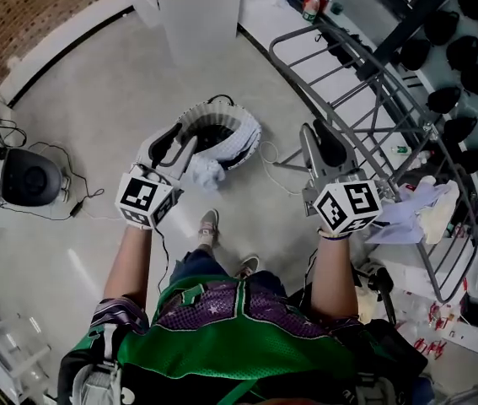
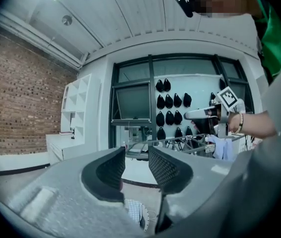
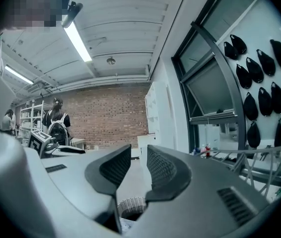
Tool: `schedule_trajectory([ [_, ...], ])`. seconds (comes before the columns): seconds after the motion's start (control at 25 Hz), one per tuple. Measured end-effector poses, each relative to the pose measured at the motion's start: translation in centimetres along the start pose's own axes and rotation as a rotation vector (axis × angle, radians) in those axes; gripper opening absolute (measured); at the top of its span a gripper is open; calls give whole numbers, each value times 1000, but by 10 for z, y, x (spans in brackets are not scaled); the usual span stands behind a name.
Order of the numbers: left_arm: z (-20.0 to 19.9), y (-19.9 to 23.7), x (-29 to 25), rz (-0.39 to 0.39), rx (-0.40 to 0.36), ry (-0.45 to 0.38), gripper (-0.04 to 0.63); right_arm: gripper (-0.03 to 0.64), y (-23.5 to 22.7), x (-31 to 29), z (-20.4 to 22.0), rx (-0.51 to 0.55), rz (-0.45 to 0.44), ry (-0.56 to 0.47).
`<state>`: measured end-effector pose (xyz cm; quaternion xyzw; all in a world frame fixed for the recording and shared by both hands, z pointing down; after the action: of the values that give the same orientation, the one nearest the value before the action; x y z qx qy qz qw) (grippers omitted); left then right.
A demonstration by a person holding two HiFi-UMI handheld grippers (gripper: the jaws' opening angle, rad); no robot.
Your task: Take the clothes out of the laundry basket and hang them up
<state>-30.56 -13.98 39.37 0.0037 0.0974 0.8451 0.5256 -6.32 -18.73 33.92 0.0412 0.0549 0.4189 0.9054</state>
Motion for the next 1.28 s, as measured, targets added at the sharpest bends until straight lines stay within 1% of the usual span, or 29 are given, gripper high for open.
schedule_trajectory([
  [0.12,31,11,-7,17,5,45,143,87,2,-11,19,-12,-4,22],
  [0.32,94,33,-25,31,-4,143,143,89,7,-32,56,-37,-19,59],
  [0.44,133,44,-37,43,12,196,143,89,11,-44,82,-51,-31,93],
  [0.56,175,51,-46,50,33,247,143,89,15,-52,108,-75,-38,127],
  [0.84,268,61,-66,57,22,368,143,89,17,-67,154,-111,-60,163],
  [1.12,359,76,-72,31,53,451,149,91,24,-72,210,-128,-75,191],
  [1.28,416,88,-74,36,73,497,160,91,33,-77,242,-116,-81,175],
])
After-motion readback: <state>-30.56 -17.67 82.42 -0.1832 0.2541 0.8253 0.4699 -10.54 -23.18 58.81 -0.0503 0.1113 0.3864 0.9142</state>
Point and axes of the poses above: the fingertips, and each gripper's own axes: x backward along the fingers, y to its left, z out of its underside, the point moved 2 cm from there along x, backward along the fingers, and after that the axes turned 12 degrees about x, right-handed, at the moved point
